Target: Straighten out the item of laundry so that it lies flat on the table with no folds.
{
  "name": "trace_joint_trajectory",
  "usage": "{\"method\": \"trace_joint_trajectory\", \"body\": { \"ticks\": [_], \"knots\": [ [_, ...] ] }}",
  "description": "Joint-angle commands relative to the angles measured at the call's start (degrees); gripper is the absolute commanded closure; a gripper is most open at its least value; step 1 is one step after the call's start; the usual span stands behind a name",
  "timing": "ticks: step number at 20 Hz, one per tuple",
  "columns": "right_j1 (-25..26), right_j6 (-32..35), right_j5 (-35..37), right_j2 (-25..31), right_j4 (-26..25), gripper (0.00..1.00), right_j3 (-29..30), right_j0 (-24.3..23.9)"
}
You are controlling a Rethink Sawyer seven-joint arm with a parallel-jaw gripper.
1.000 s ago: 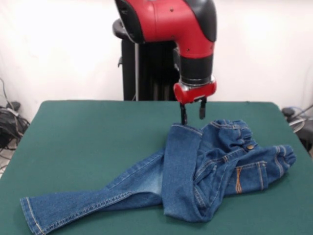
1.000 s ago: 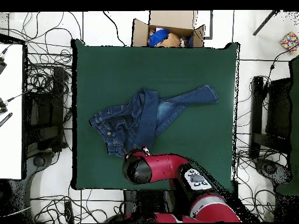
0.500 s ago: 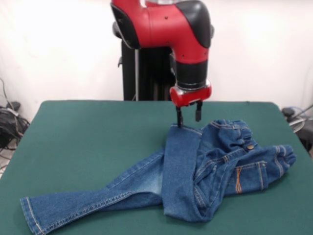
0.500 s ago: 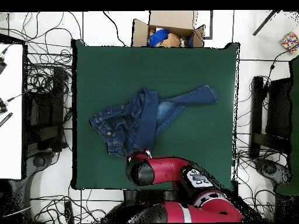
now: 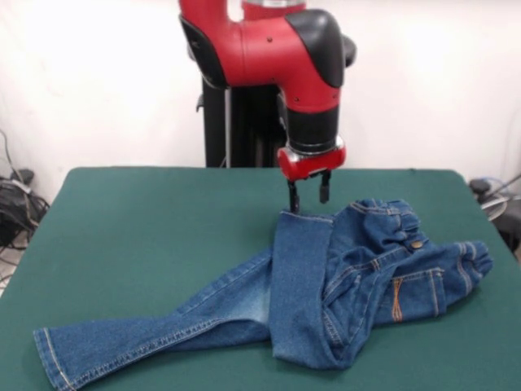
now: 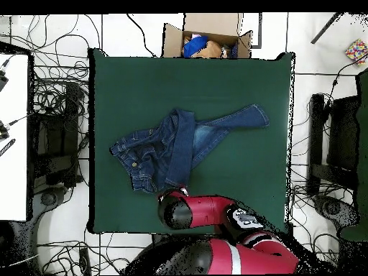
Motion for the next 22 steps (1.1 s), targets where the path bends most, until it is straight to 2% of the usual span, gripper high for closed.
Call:
{"method": "trace_joint_trajectory", "body": {
  "ticks": [1, 7, 11, 22],
  "knots": [
    [0.3, 12.71, -2.19, -0.01, 4.22, 0.0, -5.02, 0.0],
    [-3.24, 13.34, 0.78, -0.63, 6.69, 0.0, -5.09, 2.73],
    [-3.74, 12.46, 2.51, 0.17, 7.74, 0.0, -5.81, 2.7],
    [-3.11, 11.91, 1.28, -0.86, 9.41, 0.0, -6.31, 4.18]
  ]
}}
